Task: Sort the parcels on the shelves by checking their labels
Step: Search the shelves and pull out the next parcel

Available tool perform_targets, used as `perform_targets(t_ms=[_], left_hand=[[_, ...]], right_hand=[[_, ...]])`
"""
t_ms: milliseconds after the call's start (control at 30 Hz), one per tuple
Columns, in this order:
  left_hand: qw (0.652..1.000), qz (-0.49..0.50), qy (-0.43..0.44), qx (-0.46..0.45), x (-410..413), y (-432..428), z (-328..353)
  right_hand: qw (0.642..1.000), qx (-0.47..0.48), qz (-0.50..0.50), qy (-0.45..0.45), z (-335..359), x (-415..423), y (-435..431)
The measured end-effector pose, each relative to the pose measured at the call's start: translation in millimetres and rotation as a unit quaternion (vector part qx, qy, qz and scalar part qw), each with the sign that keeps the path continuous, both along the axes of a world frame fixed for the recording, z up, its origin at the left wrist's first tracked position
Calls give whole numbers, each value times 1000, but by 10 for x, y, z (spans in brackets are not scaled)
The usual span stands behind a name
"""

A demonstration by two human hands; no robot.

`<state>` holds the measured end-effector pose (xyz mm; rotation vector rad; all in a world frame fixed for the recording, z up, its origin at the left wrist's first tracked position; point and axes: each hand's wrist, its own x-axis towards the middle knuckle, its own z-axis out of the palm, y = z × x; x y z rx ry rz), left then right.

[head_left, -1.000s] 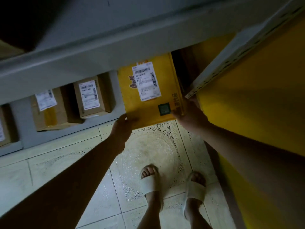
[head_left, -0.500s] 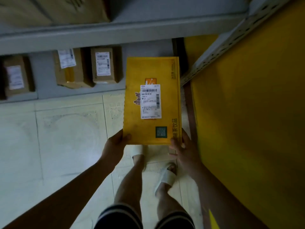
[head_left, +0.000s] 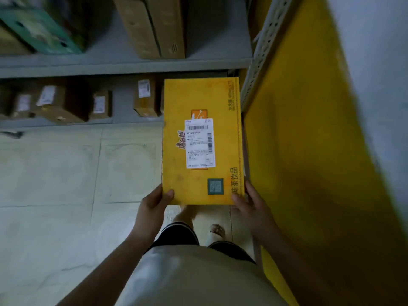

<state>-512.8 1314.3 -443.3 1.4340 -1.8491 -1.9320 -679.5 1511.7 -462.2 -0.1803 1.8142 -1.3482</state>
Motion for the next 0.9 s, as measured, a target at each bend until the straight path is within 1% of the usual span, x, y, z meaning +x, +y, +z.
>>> perform_targets(t_ms=[67, 133, 233, 367, 467, 533, 667, 900], left_hand=[[999, -2, 43, -14, 138, 179, 432], [996, 2, 82, -35, 252, 265, 819], [985, 23, 147, -91, 349, 274, 1361], [955, 57, 243, -162, 306, 161, 1990], [930, 50, 301, -205, 246, 55, 2392], [911, 48, 331, -241, 224, -20, 2618], [881, 52, 385, -271, 208, -133, 2968], [856, 40, 435, -276, 283, -193, 3239]], right_hand=[[999, -24, 3, 43, 410, 132, 165], [996, -56, 13, 65, 754, 220, 235], [988, -106, 17, 115, 1261, 235, 154], [961, -186, 37, 203, 1955, 99, -68], [934, -235, 39, 266, 2400, 16, -170], [917, -267, 39, 294, 2639, -12, -222], [892, -304, 36, 334, 3016, -5, -316], [867, -323, 35, 379, 3328, 60, -437]])
